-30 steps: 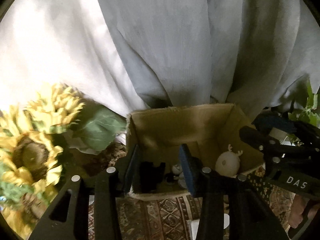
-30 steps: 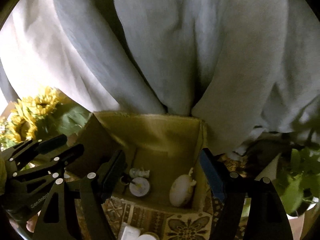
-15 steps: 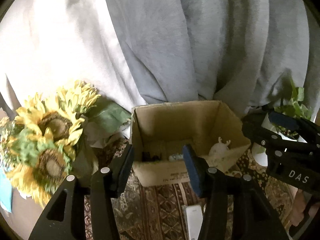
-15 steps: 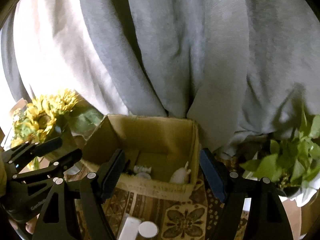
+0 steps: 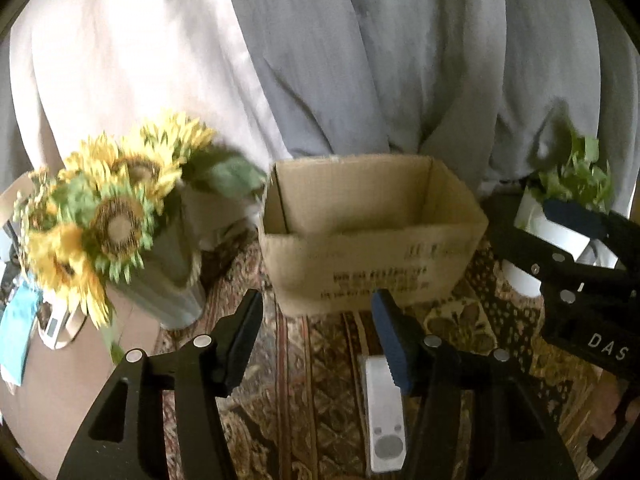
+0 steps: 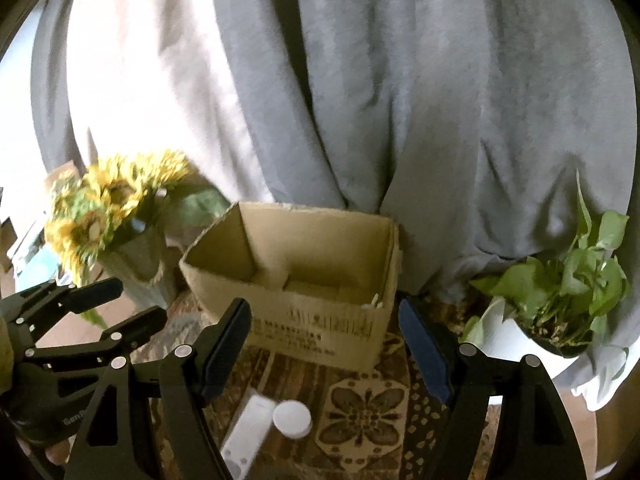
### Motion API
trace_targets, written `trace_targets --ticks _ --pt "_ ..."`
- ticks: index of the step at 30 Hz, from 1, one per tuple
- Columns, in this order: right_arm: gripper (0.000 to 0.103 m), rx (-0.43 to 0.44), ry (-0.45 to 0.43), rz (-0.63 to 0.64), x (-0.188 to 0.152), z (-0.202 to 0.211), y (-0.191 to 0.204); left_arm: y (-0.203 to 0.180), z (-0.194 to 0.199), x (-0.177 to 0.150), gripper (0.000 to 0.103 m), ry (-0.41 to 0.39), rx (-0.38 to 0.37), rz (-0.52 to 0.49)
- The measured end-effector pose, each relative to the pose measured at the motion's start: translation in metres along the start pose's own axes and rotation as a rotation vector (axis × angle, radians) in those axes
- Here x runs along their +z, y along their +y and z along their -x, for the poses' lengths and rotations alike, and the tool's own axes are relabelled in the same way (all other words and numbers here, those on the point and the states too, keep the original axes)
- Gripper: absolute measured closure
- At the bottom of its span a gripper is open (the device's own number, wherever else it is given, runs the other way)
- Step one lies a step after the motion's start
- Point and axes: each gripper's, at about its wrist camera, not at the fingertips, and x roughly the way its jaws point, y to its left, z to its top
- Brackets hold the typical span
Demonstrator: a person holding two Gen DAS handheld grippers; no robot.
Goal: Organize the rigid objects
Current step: 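Withdraw both open tools from the box toward the remote and jar, then grasp the bagged white remote with the left tool while the right tool grasps the white jar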
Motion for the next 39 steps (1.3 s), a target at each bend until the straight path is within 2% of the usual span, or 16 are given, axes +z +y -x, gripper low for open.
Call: trace_targets --ticks 5,10,23,39 --pt "0.026 0.036 0.027 0.044 -0.02 0.0 0.002 -0.01 -0.003 -0.024 0.047 0.049 0.012 0.022" --pt "0.026 0.085 0.074 0.087 -0.039 -0.008 0.0 -0.019 -0.004 -0.043 0.046 0.064 0.023 0.036" --pt "0.027 0.185 0.151 0.193 -0.072 -0.026 -0.001 -0.041 -0.021 -0.084 0.046 0.148 -0.04 0.1" --pt "0.031 0.292 0.26 0.237 -0.097 -0.079 -0.005 -0.053 -0.07 -0.108 0.046 0.306 -0.09 0.119"
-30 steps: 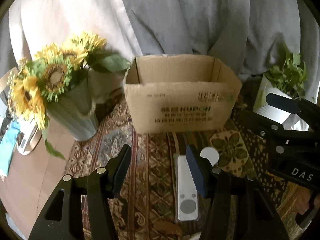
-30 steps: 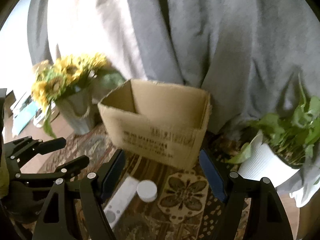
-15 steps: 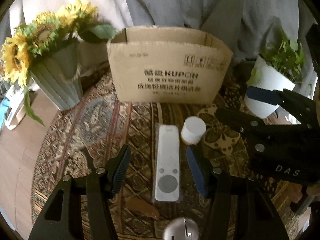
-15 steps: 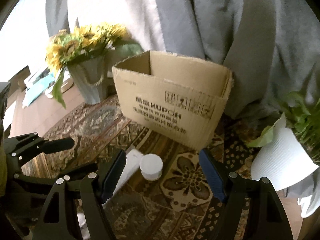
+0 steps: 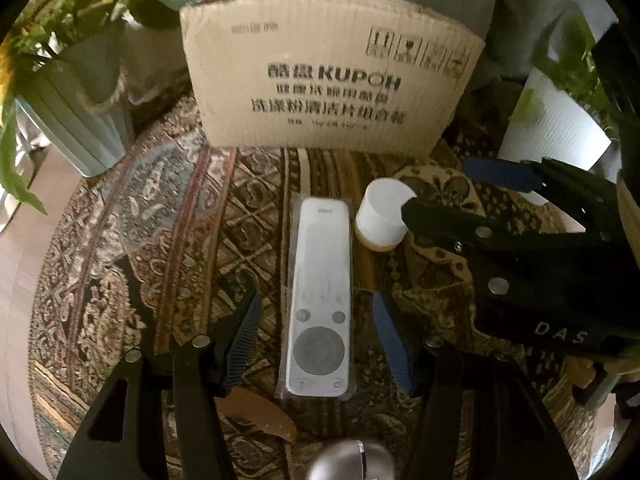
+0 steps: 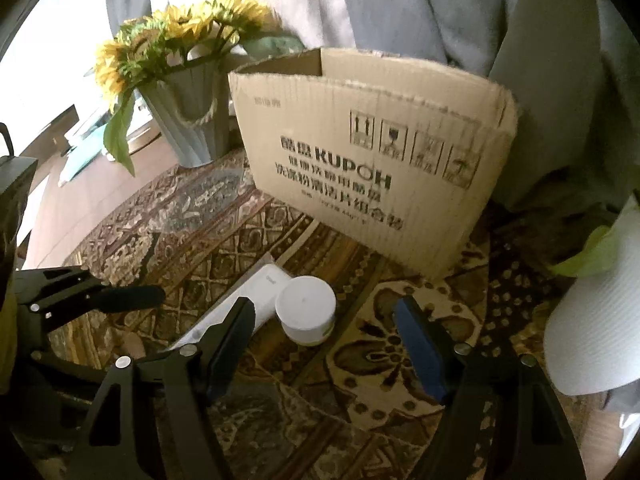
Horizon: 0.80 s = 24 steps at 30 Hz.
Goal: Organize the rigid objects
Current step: 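Grasp the bagged white remote with the left tool while the right tool grasps the white jar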
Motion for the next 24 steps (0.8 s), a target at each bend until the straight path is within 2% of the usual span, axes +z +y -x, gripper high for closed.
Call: trace_targets --ticks 7,12,16,18,24 --pt "0.033 0.032 0.03 0.005 -0.001 -0.018 -0.005 -0.001 -0.019 -0.002 0.047 0.061 -0.014 0.011" --pt "0.035 0.057 0.048 0.013 0.001 -0.028 -0.004 0.002 -0.029 -0.001 0.054 0.095 -0.016 0.03" --pt "0.037 0.065 0.06 0.016 0.001 -0.035 -0.004 0.001 -0.029 0.0 0.058 0.077 -0.002 0.017" --pt "0.041 0.07 0.072 0.006 0.0 -0.041 -0.004 0.003 -0.03 0.0 0.064 0.087 -0.007 0.014" --pt "0.058 0.081 0.09 -0.014 -0.001 -0.053 -0.004 0.004 -0.028 0.0 0.065 0.072 -0.012 0.009"
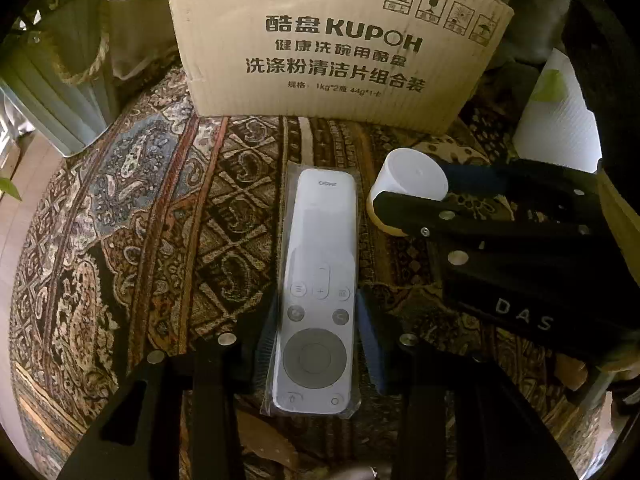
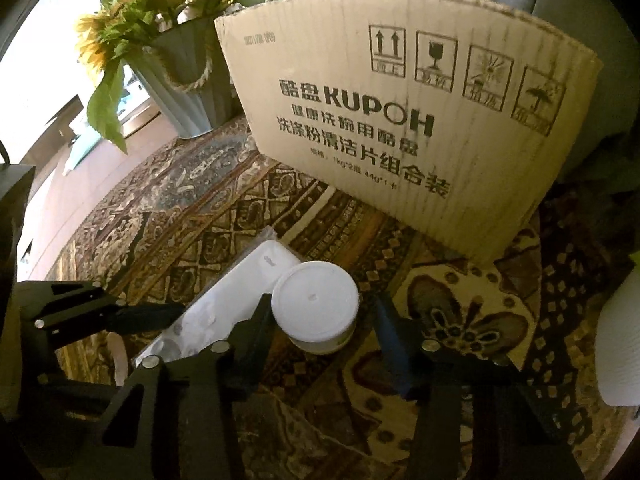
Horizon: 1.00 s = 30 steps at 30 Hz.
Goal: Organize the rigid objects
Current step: 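Grasp the bagged white remote with the left tool while the right tool grasps the white jar, then lift the remote and jar and carry both over the cardboard box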
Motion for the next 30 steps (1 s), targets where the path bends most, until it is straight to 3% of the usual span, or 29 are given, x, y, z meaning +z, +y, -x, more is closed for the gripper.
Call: trace_targets --ticks 8,30 --pt "0.061 -0.014 -0.007 -0.023 -0.004 0.004 0.002 0.009 0.008 -0.001 0.065 -0.029 0.008 -0.003" --pt "0.061 -0.103 -0.107 -0.2 -0.011 0.056 0.018 0.022 0.057 0.009 0.066 -0.206 -0.012 -0.011"
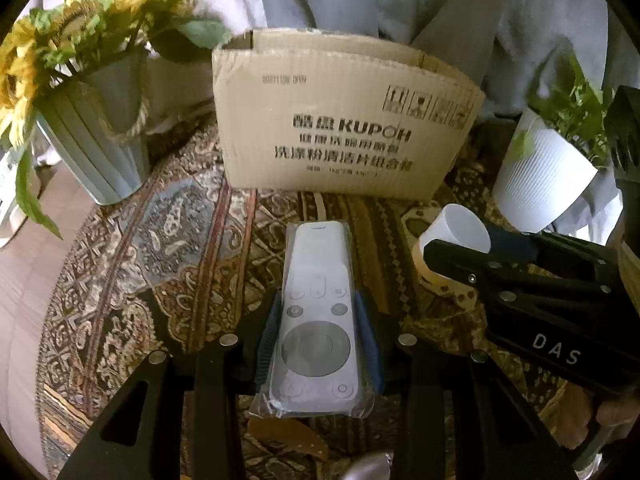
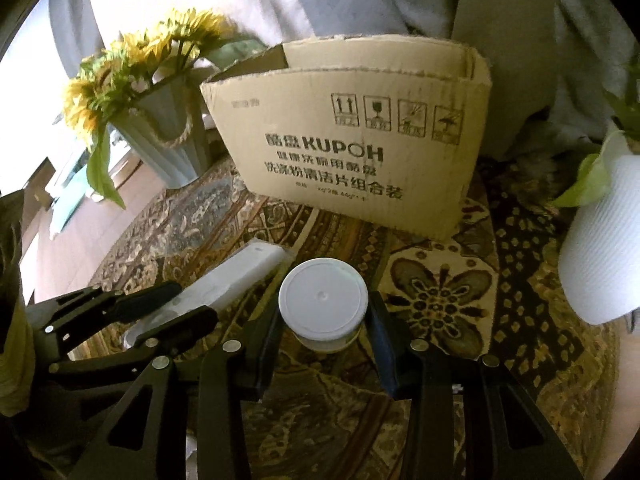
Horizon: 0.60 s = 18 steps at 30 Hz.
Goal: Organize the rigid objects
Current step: 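Lift the remote and jar and carry both over the cardboard box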
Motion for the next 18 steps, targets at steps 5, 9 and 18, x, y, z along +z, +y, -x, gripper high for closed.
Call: trace_targets --ticks 5,9,18 --pt "0.061 -0.024 -0.033 -0.021 0.003 0.014 0.003 0.001 0.013 0.005 0.066 -0.043 -0.003 0.0" --pt "0.061 -0.04 -0.061 -0.024 0.007 0.026 0.008 0.002 0.026 0.008 0.066 -0.082 -0.004 -0.007" --pt "0.061 -0.066 -0.144 -0.04 0.014 0.057 0.019 0.003 0.06 0.022 0.066 -0.191 -0.014 -0.029"
